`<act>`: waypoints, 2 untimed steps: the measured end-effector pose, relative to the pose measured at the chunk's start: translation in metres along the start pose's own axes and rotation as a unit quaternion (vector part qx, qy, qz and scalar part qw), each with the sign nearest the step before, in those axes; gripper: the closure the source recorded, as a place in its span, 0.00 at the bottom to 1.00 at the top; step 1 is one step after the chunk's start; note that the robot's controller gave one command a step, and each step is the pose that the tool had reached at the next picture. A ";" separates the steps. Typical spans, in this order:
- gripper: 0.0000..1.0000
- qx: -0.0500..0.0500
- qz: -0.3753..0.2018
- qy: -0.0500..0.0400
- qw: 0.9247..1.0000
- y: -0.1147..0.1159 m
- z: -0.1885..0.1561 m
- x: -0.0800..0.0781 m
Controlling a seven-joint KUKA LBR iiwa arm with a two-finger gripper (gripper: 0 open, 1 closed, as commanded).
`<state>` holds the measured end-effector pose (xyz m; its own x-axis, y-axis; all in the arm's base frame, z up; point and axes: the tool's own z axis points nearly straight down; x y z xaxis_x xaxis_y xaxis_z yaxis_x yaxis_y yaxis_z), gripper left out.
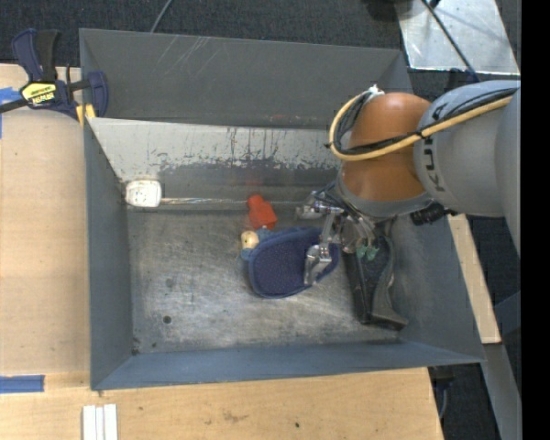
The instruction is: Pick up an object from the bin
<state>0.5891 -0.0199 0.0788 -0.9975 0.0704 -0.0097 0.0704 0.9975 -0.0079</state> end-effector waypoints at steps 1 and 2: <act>1.00 -0.001 0.000 0.002 1.000 0.001 -0.001 0.000; 1.00 -0.004 0.000 0.001 1.000 -0.001 -0.050 -0.002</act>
Offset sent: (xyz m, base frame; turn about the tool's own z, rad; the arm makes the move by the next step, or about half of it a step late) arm 0.0000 0.0000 0.0000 0.0000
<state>0.5911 -0.0203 0.1288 -0.9975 0.0707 -0.0083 0.0707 0.9975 -0.0008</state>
